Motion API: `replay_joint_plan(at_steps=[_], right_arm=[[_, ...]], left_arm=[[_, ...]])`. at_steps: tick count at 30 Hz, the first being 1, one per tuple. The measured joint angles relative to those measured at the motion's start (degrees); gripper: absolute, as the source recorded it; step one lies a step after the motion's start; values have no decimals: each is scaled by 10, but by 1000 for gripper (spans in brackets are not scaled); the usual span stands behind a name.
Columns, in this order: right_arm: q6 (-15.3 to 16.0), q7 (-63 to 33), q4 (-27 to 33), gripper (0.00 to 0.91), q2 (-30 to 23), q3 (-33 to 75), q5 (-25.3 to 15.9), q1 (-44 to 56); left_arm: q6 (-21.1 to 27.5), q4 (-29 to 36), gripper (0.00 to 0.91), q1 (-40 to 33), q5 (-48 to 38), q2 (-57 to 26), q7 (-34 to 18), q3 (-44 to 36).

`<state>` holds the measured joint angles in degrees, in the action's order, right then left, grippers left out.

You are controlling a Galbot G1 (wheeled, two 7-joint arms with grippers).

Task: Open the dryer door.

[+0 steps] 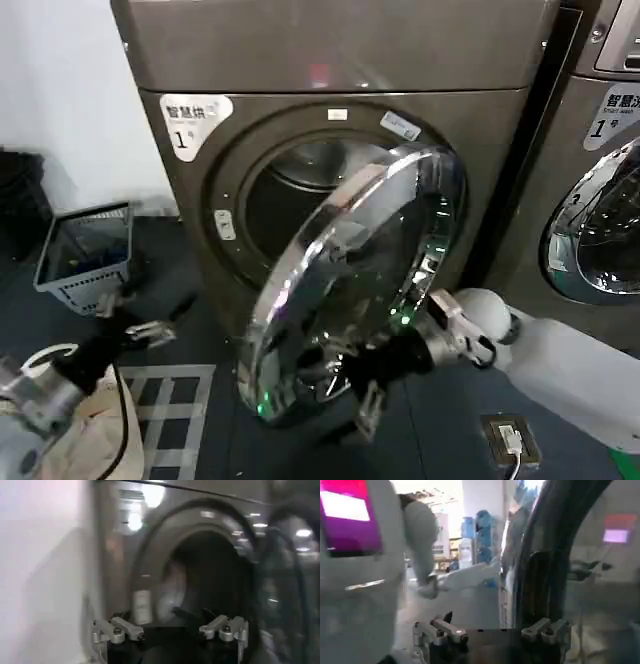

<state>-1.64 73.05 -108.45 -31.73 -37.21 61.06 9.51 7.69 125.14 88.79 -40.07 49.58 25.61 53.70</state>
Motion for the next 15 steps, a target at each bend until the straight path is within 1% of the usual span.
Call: replay_joint_plan(at_steps=[7, 15], right_arm=[[-4, 27, -36, 907, 58, 52, -13, 66], [-12, 51, -67, 907, 124, 170, -16, 194]], left_arm=[[-19, -12, 907, -36, -1, -65, 23, -63], [-50, -16, 907, -83, 29, -123, 57, -149]])
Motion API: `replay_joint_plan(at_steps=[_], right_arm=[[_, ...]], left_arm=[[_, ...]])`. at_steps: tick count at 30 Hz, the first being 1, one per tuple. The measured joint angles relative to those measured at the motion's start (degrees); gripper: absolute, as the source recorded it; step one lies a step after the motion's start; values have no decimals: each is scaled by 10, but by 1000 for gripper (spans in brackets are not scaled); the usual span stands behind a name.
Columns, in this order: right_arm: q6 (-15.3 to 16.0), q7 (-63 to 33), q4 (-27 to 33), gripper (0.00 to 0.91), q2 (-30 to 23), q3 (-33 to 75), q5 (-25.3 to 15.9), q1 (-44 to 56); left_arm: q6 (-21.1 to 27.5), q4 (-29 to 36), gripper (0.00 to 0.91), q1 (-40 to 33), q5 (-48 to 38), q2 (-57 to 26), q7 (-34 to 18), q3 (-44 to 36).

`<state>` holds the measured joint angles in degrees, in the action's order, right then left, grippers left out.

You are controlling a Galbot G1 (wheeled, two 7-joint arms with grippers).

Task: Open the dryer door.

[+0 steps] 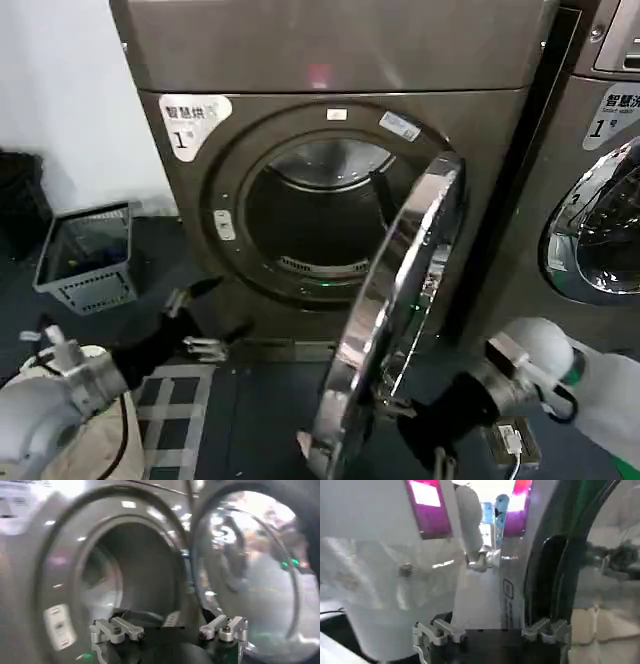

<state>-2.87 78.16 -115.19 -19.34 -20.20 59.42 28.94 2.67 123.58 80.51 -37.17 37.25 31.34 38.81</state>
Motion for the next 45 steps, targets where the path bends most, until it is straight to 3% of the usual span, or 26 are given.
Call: replay_joint_plan(at_steps=[11, 20, 31, 37, 45], right_arm=[[-35, -18, -1, 907, 72, 178, 3, 172], [-75, -20, 62, 907, 125, 291, -13, 261], [-126, -44, 275, 907, 122, 324, -61, 283], [-152, -66, 426, 907, 98, 347, -63, 279], [-163, -129, 583, 907, 71, 385, -65, 293]], left_arm=[[-22, -7, 907, -84, 62, -15, 12, -147], [-22, -16, 907, -171, 63, -1, 13, -246], [-21, -32, 907, -262, 73, 38, 12, -349], [-21, -40, 907, -304, 73, 51, 12, -396], [-23, -56, 907, -356, 71, 75, 5, -447]])
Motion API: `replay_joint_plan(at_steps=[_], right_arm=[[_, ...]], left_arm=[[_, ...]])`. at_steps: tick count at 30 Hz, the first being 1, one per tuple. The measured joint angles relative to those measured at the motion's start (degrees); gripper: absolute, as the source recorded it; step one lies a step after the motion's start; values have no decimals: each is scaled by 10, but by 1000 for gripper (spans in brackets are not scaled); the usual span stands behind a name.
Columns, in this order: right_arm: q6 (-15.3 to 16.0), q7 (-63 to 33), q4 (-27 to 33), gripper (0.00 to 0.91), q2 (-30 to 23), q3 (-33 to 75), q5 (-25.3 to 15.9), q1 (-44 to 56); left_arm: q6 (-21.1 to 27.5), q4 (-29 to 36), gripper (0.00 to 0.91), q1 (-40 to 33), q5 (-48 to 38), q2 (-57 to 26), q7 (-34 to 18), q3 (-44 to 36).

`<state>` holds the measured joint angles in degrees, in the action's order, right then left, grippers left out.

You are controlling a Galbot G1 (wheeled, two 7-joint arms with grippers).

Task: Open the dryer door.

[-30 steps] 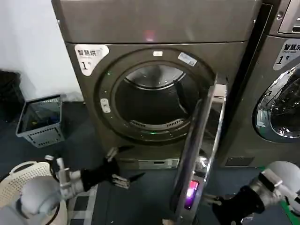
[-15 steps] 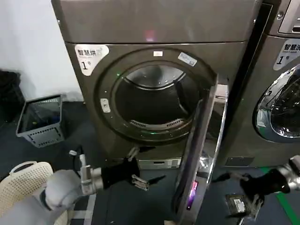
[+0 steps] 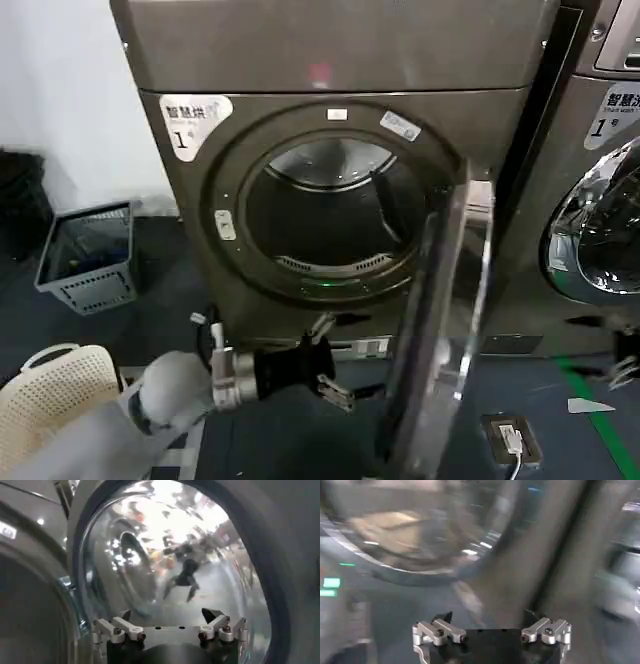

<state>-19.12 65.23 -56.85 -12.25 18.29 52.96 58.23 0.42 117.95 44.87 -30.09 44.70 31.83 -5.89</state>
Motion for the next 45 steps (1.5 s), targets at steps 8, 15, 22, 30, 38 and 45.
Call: replay_joint_plan(at_steps=[8, 15, 22, 30, 38, 45], right_arm=[[-9, -77, 84, 907, -34, 140, -34, 100], [-10, -151, 94, 907, -78, 332, -79, 250], [-8, -209, 72, 907, -137, 511, -117, 386], [15, -290, 12, 907, -223, 667, -156, 507], [62, -366, -80, 907, -327, 756, -205, 588], [104, -414, -168, 907, -417, 816, -218, 629]], left_arm=[[0, -5, 907, -35, 0, 26, -12, -34], [1, -15, 907, -59, 7, 64, -20, -61], [2, -31, 907, -80, 12, 102, -24, -87], [-4, -56, 907, -107, 43, 143, -37, -123], [-32, -89, 907, -132, 90, 185, -67, -160], [-59, -129, 907, -154, 141, 227, -77, -189]])
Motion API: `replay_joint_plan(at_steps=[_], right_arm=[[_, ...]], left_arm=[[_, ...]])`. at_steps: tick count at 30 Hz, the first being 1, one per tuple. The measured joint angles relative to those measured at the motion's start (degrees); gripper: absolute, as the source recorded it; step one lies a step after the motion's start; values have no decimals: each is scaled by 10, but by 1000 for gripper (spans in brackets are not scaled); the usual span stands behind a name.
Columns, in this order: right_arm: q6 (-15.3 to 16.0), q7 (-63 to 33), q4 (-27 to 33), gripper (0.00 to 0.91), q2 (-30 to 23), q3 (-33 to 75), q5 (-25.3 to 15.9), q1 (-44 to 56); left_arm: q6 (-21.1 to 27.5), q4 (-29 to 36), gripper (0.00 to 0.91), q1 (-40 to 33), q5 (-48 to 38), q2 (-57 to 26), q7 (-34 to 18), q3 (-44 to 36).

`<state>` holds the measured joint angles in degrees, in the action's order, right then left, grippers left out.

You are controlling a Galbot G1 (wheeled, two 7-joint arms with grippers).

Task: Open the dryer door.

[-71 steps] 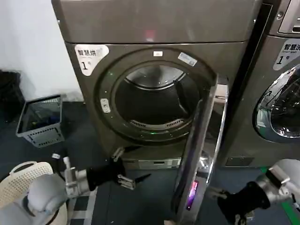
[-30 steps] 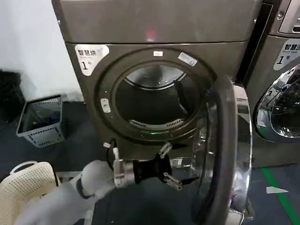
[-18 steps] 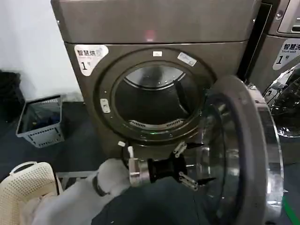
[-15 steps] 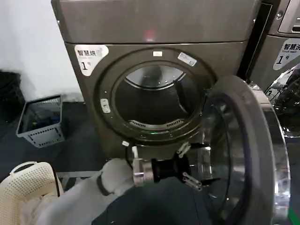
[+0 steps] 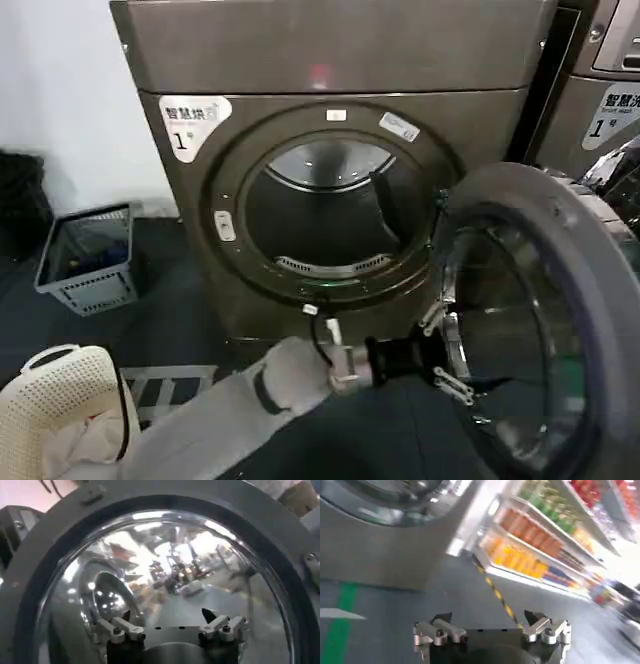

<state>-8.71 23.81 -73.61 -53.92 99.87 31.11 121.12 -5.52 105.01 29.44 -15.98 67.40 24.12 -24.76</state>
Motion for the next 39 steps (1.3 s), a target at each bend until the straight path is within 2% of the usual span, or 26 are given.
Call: replay_joint_plan(at_steps=[9, 20, 29, 36, 39], right_arm=[[30, -46, -96, 907, -88, 50, -22, 12], [18, -46, -157, 907, -190, 67, -36, 17], [19, -51, -195, 907, -238, 68, -36, 14], [19, -53, -206, 907, -248, 67, -35, 12], [19, -53, -209, 907, -249, 66, -34, 12]], left_arm=[[-35, -54, 907, -25, 63, 62, -17, -20], [-64, -138, 907, -59, 122, 123, -45, -36], [-25, -200, 907, -80, 161, 162, -135, -49], [13, -209, 907, -83, 160, 164, -152, -48], [14, -209, 907, -81, 160, 165, -153, -48]])
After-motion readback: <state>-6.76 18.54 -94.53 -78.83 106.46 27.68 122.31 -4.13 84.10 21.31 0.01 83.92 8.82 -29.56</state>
